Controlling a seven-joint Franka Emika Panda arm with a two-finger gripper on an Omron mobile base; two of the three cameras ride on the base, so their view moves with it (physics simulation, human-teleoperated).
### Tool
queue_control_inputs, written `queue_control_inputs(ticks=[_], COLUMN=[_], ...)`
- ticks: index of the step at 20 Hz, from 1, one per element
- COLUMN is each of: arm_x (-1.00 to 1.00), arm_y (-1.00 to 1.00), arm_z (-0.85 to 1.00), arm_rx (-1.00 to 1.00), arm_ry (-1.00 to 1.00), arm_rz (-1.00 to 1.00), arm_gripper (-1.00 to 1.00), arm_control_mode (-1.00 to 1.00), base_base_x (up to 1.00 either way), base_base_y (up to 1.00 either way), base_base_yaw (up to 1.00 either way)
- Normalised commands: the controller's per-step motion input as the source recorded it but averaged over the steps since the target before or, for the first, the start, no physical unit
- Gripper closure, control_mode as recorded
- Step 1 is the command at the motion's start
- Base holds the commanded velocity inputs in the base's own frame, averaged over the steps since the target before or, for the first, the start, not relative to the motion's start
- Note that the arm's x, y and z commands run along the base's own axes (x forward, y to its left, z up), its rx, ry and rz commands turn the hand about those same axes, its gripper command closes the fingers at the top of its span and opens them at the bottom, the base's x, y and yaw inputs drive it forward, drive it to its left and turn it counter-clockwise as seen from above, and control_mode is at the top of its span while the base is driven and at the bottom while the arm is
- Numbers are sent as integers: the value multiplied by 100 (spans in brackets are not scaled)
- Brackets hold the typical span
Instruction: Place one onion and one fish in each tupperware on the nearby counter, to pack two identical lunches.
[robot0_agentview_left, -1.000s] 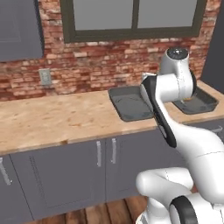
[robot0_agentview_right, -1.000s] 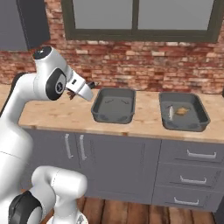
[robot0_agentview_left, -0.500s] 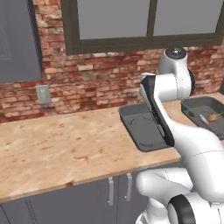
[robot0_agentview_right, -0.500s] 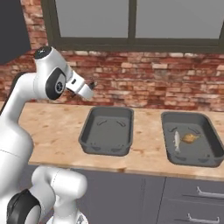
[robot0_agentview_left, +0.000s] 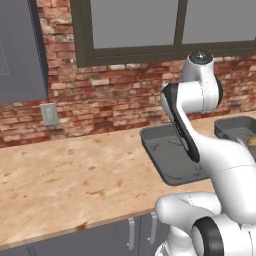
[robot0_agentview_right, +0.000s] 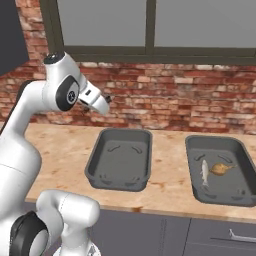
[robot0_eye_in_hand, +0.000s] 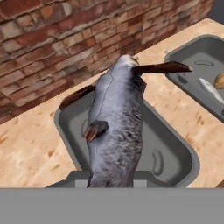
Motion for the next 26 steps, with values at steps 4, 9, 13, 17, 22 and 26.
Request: queue_control_inputs(ticks=[4,9,13,17,22,26], arm_x=[0,0,0,0,0,0], arm_y=[-27,-6,0,0,0,0], arm_z=[-27,-55,-57,-39,-34,-35], arm_rx=[1,0,0,0,2,3], arm_ry=[29,30,18,10,7,4], arm_rz=[0,5,12,10,9,7], arm_gripper=[100,100,100,100,100,100], arm_control_mode=[-100,-100,-100,-100,-100,-100], base_base_x=[0,0,0,0,0,0], base_base_y=[0,0,0,0,0,0], base_base_yaw=[0,0,0,0,0,0])
